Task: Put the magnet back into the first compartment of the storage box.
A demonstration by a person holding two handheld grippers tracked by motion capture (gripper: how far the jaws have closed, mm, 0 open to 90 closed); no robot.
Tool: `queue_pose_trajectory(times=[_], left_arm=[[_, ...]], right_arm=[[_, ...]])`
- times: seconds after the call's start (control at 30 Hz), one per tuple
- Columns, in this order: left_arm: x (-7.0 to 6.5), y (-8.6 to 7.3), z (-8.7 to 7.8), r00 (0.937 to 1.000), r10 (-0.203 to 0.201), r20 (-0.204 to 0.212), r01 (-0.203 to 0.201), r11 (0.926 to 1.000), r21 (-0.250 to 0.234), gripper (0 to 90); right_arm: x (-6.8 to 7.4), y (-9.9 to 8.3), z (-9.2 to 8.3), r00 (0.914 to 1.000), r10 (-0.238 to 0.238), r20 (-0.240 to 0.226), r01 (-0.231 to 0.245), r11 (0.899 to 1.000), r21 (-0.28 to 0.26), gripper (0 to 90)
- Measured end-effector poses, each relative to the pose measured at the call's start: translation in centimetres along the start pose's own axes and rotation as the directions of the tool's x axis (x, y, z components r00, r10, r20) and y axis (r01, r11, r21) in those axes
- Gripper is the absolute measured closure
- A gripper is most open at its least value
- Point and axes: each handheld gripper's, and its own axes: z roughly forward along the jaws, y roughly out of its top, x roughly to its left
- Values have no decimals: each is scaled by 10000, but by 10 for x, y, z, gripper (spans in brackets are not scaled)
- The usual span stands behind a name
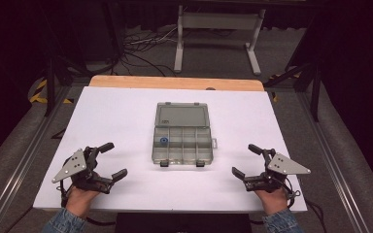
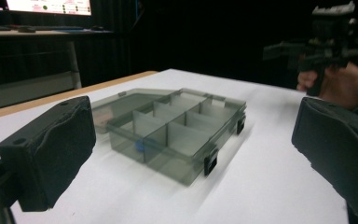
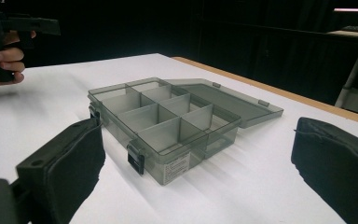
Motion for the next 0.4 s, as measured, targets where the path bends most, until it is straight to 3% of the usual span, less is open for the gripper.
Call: queue_pose_trajectory(times=[0.1,0.17,0.4], left_arm=[[-2,-1,0,9998,182,18,-183,9992,346,3],[-2,0,-1,9997,249,-32,-248,9995,169,3],[5,-4,-5,9987,-515,56,516,9981,-342,2]], right_arm=[[1,0,0,10000,-14,-7,14,10000,-1,32],[1,0,0,10000,-20,-14,20,10000,-37,32],[1,-1,2,10000,-32,6,32,10000,-21,31]])
